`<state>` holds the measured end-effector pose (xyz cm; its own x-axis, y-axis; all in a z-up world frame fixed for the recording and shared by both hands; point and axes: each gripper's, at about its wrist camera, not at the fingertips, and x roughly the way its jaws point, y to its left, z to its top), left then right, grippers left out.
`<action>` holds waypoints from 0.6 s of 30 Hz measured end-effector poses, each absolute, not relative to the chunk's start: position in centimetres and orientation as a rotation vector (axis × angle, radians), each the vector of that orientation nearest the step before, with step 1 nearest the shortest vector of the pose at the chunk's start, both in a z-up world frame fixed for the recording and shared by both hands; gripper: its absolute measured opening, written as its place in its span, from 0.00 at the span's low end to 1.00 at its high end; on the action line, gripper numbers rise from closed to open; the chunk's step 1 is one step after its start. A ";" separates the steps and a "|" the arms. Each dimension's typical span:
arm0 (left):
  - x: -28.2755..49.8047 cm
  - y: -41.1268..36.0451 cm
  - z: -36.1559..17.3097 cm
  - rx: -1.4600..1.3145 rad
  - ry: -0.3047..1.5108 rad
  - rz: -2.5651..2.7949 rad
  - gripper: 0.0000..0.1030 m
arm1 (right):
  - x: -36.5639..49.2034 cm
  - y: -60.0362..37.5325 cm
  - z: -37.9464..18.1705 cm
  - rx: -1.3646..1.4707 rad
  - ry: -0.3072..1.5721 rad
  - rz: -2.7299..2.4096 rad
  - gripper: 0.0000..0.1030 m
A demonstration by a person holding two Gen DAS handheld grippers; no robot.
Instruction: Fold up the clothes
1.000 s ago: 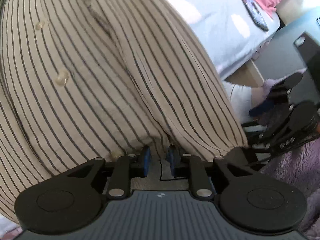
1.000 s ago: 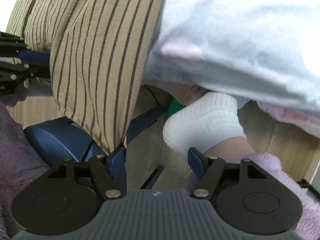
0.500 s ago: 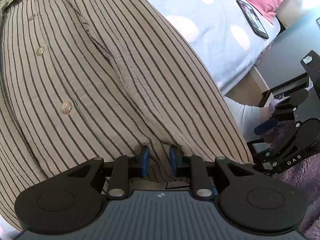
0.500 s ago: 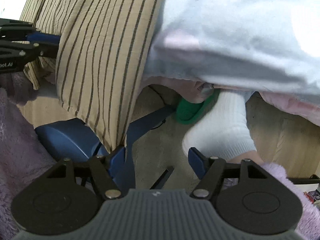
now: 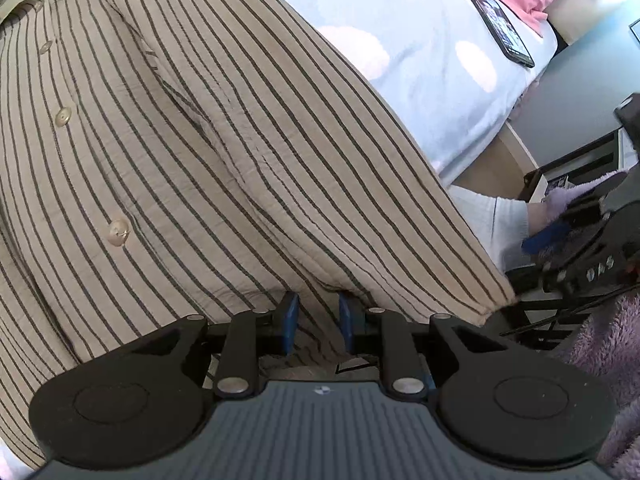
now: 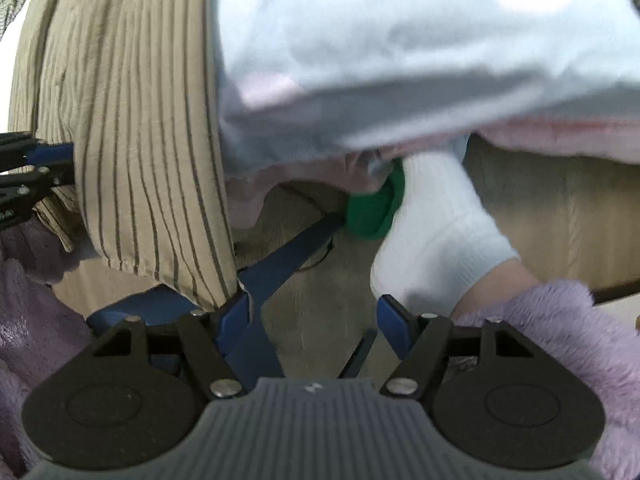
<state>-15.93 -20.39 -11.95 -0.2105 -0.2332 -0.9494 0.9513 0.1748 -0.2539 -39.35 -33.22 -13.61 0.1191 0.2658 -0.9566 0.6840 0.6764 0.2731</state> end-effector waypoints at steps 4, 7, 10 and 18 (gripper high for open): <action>-16.6 -20.7 -12.2 0.791 1.305 -1.326 0.19 | -39.9 -34.2 -12.2 0.864 1.380 -0.432 0.70; -16.8 -20.6 -12.3 0.802 1.306 -1.331 0.19 | -40.0 -34.5 -12.8 0.828 1.375 -0.434 0.70; -16.9 -20.8 -12.4 0.797 1.305 -1.324 0.19 | -39.4 -34.1 -12.3 0.769 1.378 -0.398 0.70; -15.0 -20.6 -11.5 0.652 1.255 -1.291 0.19 | -36.1 -32.5 -11.5 0.501 1.257 -0.253 0.61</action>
